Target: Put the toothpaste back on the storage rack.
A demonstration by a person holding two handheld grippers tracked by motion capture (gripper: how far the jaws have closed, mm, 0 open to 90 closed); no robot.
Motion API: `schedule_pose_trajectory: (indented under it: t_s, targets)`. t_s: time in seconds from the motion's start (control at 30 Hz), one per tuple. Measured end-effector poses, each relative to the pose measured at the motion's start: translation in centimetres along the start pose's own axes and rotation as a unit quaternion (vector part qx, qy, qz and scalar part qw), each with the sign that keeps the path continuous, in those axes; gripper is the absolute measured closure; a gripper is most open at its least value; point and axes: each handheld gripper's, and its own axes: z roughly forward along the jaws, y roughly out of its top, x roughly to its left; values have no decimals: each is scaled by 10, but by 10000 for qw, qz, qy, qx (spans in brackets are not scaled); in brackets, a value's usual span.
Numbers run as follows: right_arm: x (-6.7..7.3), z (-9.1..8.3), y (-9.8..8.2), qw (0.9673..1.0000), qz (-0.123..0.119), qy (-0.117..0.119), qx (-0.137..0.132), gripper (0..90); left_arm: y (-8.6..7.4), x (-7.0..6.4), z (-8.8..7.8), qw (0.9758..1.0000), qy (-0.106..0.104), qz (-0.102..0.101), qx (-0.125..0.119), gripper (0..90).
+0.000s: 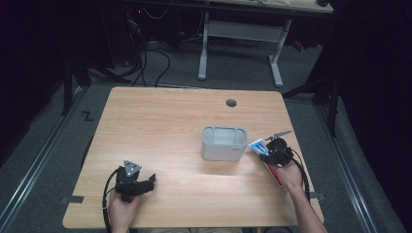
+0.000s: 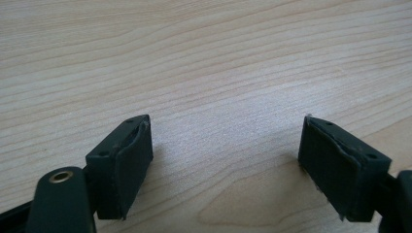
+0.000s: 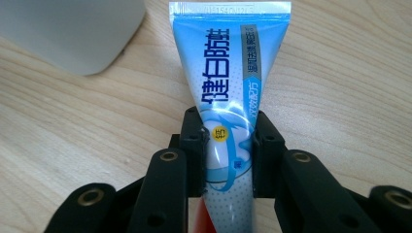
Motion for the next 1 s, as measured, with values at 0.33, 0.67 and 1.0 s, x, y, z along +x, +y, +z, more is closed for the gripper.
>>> schedule_pose_trajectory:
  t_s: [0.33, 0.67, 1.0]
  targets:
    - [0, -18, -3, 9991, 49, 198, -376, 727, 0, 0, 0, 10000, 10, 13, 1, 205]
    - [-2, -31, -6, 9973, 101, 378, -620, 725, 0, -1, 0, 10000, 19, 20, 2, 205]
    - [-1, -41, -7, 9938, 166, 573, -935, 723, 0, -1, 0, 10000, 19, 19, 2, 205]
